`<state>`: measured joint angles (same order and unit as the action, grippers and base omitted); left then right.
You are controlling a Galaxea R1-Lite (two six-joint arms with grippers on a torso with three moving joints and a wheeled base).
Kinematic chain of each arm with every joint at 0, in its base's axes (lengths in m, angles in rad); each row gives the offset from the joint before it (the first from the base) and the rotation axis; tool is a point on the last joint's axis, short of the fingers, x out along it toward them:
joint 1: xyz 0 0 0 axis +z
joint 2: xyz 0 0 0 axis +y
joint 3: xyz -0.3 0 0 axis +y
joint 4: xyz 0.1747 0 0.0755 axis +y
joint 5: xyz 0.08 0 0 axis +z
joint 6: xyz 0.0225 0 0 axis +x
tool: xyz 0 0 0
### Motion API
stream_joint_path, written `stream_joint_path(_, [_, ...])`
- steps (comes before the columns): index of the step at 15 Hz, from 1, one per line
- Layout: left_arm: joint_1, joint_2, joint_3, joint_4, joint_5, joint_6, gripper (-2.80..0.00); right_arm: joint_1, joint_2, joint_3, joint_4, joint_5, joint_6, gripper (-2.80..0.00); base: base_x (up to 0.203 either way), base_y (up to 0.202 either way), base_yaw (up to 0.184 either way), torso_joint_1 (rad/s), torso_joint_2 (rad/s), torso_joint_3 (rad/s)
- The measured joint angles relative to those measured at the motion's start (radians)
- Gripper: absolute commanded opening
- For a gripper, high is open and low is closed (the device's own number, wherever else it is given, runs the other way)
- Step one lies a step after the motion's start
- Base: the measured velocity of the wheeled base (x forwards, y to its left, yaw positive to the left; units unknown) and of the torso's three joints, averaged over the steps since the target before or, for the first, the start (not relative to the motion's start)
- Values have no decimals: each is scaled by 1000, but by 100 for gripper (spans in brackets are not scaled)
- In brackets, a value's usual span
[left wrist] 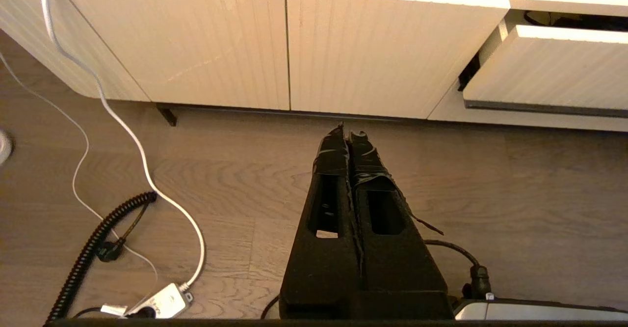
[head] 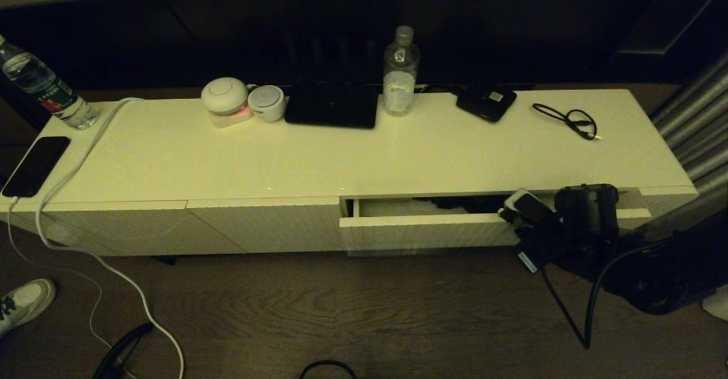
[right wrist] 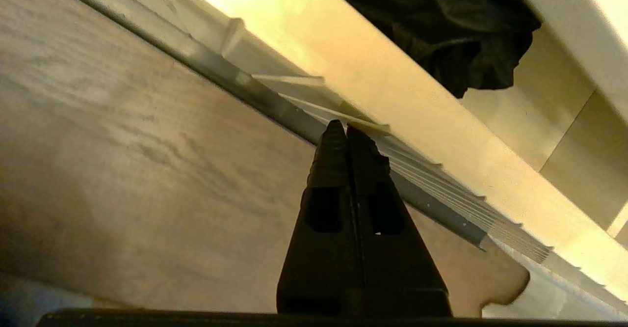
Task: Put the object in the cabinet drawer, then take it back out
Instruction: Close the drawer
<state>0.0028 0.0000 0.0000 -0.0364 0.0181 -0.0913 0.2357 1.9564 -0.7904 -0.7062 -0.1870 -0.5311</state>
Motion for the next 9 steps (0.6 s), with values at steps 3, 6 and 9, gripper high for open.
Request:
stream_joint_path(3, [0,0,0,0,0,1,-280,12,27,-21,-69,0,-4,-280,0,0,0,0,0,0])
stream_joint_path(6, [0,0,0,0,0,0,-280,15,48,-45,-67,-2,-6,-280,0,0,0,0,0,0])
stream_joint_path(9, [0,0,0,0,0,0,-280,15,53,-61,-67,-4,-9,-280,0,0,0,0,0,0])
